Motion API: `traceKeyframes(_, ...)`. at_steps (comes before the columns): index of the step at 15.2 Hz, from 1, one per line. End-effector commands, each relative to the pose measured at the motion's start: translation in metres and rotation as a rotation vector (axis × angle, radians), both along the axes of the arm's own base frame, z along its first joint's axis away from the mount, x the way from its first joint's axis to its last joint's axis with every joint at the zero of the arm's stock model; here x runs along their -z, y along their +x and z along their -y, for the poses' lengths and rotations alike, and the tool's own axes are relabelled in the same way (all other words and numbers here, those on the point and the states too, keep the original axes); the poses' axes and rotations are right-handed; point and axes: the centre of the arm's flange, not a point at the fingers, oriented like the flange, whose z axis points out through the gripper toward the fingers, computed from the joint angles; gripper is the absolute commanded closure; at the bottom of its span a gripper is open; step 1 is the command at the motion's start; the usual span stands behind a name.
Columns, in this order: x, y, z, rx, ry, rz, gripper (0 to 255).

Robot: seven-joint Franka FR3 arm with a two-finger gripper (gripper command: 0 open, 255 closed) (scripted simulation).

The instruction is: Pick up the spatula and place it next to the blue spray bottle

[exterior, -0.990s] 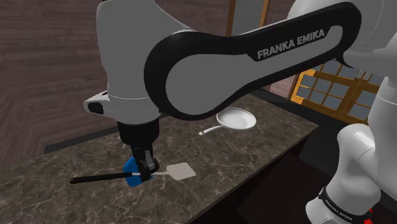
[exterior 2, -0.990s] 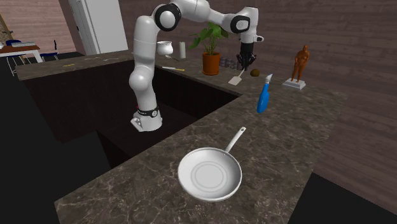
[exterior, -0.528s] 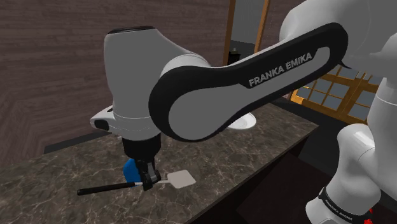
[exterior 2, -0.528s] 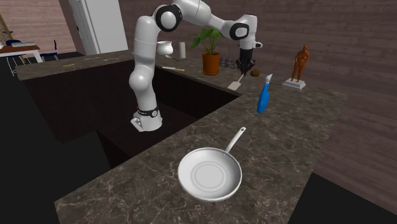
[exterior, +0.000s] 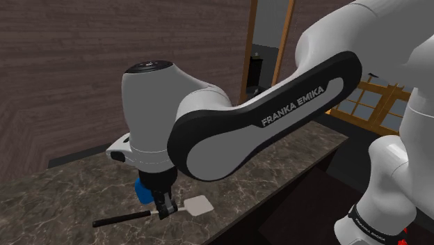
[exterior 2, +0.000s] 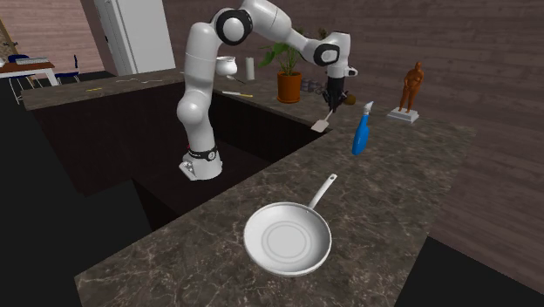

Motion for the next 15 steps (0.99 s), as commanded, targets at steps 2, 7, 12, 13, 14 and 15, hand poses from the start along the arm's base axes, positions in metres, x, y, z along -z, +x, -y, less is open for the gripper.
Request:
traceKeyframes(2,0.016,0.000,0.000,0.000,0.000,0.000,255)
traceKeyframes(7,0.042,0.000,0.000,0.000,0.000,0.000,255)
traceKeyframes(12,0.069,0.000,0.000,0.000,0.000,0.000,255)
traceKeyframes(13,0.074,0.000,0.000,0.000,0.000,0.000,255)
traceKeyframes(14,0.079,0.000,0.000,0.000,0.000,0.000,255)
traceKeyframes(15,0.084,0.000,0.000,0.000,0.000,0.000,255)
